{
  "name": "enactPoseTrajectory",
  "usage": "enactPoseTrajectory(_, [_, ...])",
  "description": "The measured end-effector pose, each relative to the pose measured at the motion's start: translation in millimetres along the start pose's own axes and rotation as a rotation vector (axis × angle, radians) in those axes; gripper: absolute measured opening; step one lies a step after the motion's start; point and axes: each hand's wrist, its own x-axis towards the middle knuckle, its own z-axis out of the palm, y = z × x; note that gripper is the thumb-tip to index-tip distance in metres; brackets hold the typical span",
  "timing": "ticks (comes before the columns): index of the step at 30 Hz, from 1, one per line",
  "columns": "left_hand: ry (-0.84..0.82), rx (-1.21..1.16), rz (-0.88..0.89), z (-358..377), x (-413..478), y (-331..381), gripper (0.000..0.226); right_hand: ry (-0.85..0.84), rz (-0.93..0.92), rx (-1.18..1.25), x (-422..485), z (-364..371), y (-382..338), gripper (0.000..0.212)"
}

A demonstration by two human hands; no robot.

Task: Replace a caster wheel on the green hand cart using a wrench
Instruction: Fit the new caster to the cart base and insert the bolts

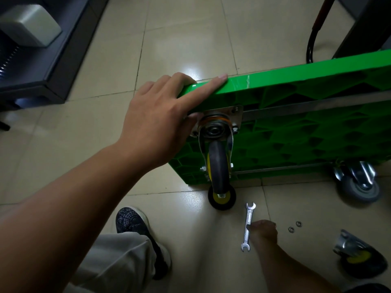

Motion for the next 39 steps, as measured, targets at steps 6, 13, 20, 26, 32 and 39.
enactPoseTrajectory(6, [0.03, -0.011, 0.03, 1, 4, -1, 0.068, 0.051, -0.003, 0.444, -16, -43, -29, 0.031])
enactPoseTrajectory(13, [0.033, -0.023, 0.025, 1, 3, -1, 0.07, 0.176, -0.573, 1.082, -117, -130, -129, 0.042])
enactPoseTrajectory(20, [0.052, -0.035, 0.044, 4, 2, -3, 0.071, 0.009, -0.602, 1.061, -153, -173, -167, 0.041])
enactPoseTrajectory(26, [0.051, -0.03, 0.036, 6, 2, -4, 0.072, -0.058, -0.562, 1.016, -151, -166, -168, 0.033])
enactPoseTrajectory(32, [0.054, -0.022, 0.033, 6, 3, -4, 0.071, -0.155, -0.595, 1.084, -152, -163, -171, 0.038])
enactPoseTrajectory(39, [0.051, -0.03, 0.028, 6, 3, -3, 0.073, -0.068, -0.561, 1.042, -152, -165, -172, 0.023])
